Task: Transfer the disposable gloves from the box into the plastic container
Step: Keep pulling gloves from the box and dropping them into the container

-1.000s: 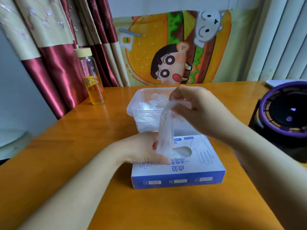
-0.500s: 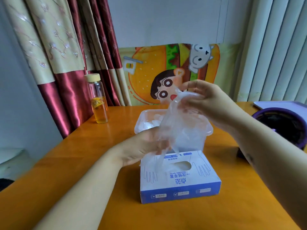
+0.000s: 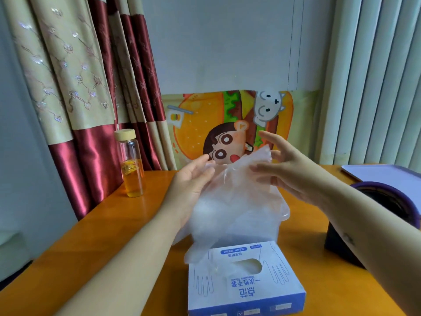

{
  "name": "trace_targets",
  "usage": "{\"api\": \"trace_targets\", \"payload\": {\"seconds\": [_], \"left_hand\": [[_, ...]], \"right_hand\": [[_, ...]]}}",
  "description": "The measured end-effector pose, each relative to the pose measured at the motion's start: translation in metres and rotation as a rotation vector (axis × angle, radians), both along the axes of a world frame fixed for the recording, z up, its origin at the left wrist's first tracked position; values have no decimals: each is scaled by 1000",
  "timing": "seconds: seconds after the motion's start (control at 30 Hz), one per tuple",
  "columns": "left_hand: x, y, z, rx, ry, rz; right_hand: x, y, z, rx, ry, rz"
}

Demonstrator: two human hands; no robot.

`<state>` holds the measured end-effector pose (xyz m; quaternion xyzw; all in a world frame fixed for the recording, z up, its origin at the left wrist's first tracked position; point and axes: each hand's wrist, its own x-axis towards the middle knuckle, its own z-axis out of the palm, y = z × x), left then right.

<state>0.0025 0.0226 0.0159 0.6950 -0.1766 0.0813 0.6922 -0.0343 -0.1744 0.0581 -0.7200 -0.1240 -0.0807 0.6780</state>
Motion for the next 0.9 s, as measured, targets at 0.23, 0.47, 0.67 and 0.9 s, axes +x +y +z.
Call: {"api": "trace_targets", "payload": {"seconds": [0.23,0.47,0.67,0.9], "left_hand": [[27,12,4,443,-194,82],[54,8,11,441,-302,175],[65,2,19,410,-330,199],[71,12,27,257,-279,146]], "right_hand": [[16,-2,-18,-133,5,-72],[43,-5,-25,-23,-67,-193],[57,-3,-27,220,153,45],[64,0,-1,-376,-253,-142]]}}
